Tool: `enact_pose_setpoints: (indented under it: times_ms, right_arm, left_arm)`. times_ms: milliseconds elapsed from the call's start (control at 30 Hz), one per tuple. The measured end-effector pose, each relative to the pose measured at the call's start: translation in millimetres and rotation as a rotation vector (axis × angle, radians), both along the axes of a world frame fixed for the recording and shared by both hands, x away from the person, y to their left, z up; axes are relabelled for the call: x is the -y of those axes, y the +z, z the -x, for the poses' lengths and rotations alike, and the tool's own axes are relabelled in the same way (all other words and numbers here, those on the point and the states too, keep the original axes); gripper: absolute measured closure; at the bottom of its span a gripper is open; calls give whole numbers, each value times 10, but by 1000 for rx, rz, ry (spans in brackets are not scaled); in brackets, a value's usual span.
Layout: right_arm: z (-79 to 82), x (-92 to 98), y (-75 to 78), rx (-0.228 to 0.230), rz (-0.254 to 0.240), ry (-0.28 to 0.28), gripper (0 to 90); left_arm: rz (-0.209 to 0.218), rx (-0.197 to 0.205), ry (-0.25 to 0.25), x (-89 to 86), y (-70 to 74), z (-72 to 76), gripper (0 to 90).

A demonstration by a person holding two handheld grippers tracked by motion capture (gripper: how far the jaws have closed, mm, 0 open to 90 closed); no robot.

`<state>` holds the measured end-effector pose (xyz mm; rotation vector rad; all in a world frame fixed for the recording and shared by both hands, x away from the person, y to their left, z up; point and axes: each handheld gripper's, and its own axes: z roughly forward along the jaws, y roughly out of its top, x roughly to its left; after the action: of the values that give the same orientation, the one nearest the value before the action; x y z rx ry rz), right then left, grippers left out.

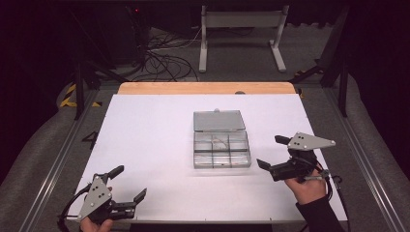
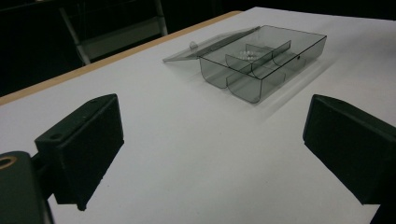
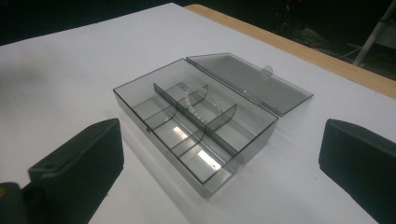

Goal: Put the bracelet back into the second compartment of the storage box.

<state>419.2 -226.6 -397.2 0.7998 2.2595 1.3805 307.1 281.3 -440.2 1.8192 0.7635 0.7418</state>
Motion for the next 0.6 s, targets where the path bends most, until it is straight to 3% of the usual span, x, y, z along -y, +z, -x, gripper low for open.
enact_pose_setpoints:
  times_ms: [200,600]
  right_arm:
    - [57,122,-113,-8,-2,2,5]
    - [120,271,-341,-72,10,-7,3]
  left_arm:
    - [8,-7,2,7,-6,-1,57]
    - [8,-13,3,7,-10,-5,57]
